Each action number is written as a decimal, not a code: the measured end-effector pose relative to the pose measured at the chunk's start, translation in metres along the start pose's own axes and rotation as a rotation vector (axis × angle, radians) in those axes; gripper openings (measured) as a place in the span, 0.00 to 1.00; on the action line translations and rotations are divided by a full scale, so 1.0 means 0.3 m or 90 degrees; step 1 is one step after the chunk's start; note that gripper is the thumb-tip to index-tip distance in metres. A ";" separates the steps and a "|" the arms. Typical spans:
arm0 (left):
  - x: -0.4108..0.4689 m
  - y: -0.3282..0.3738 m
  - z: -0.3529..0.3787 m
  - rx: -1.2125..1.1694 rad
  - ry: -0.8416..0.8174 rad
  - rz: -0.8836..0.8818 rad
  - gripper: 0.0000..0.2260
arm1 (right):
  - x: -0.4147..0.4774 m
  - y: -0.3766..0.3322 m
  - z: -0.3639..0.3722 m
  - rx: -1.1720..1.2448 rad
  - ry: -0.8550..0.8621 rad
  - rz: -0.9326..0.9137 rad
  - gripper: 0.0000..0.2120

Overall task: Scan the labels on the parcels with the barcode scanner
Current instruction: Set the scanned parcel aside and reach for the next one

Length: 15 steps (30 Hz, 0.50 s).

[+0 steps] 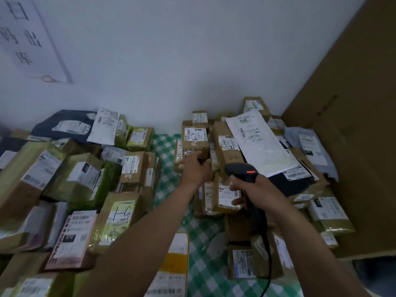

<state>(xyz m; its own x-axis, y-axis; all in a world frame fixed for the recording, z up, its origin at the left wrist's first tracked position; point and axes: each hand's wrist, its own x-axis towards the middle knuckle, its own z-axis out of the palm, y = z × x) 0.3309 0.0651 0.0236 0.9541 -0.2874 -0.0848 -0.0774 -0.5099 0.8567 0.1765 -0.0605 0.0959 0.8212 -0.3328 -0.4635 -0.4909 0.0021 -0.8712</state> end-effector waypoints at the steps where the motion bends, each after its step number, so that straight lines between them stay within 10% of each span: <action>1: 0.057 -0.016 -0.008 0.013 0.041 0.001 0.11 | 0.020 -0.021 0.010 0.002 -0.008 0.000 0.13; 15: 0.395 -0.107 -0.022 -0.125 0.000 -0.261 0.16 | 0.290 -0.134 0.064 0.021 -0.092 0.014 0.09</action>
<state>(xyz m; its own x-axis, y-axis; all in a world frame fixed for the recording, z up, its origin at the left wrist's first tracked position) 0.4485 0.0527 -0.0105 0.8947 -0.0934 -0.4368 0.3631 -0.4174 0.8330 0.2733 -0.0715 0.0875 0.8447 -0.1937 -0.4990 -0.5016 0.0392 -0.8642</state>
